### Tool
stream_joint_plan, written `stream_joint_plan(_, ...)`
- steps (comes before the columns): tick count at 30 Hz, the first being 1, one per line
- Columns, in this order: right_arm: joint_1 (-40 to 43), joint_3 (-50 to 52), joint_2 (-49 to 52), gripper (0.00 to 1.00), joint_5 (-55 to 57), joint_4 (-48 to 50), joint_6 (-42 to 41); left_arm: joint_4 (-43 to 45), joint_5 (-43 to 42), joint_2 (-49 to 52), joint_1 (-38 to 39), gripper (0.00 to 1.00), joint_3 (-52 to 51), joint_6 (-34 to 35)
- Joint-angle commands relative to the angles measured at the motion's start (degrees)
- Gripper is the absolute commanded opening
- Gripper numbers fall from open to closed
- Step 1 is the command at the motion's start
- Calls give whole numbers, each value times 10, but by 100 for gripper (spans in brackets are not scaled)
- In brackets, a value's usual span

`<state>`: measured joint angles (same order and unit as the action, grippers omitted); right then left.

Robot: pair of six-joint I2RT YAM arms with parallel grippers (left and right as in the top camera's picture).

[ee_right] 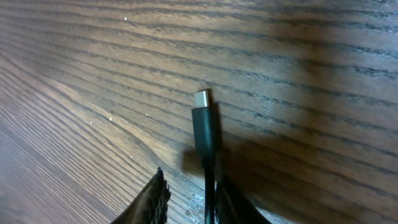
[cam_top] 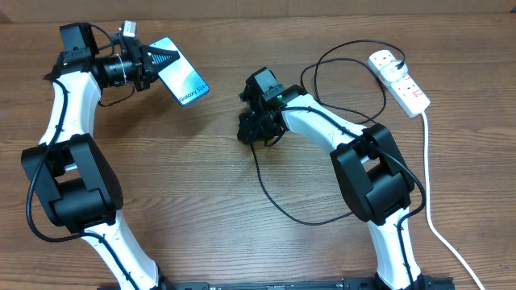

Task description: Plug charger to phone and switch on socket

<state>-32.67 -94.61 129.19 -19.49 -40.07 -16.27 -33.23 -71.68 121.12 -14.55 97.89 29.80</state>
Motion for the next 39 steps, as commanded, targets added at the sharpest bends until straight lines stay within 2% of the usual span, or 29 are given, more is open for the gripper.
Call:
stream_joint_plan(1, -1, 3, 35, 20, 6, 0, -20, -4, -18, -4, 3, 4, 9, -9)
stream_joint_plan(4, 1, 3, 46, 4, 6, 12, -20, -14, -18, -4, 3, 4, 9, -16)
stream_joint_plan(11, 11, -3, 57, 4, 12, 33, -13, -21, -18, -4, 3, 4, 9, -16)
stream_joint_plan(14, 27, -26, 48, 4, -35, -8, -3, -23, -22, -4, 3, 4, 9, -16)
stream_joint_plan(17, 57, -46, 21, 4, -140, -38, 32, -23, -35, -4, 3, 4, 9, -16)
stream_joint_plan(21, 83, -46, -22, 4, -246, -32, 41, -23, -81, -4, 4, 4, 9, -16)
stream_joint_plan(27, 89, -46, -96, 4, -288, -33, 41, -23, -180, -4, 4, 4, 9, -15)
stream_joint_plan(34, 86, -46, -166, 4, -297, -42, -53, -25, -189, -4, 5, 4, 9, -13)
stream_joint_plan(39, 79, -45, -180, 4, -325, -48, -65, -10, -189, -4, 8, 4, 9, -12)
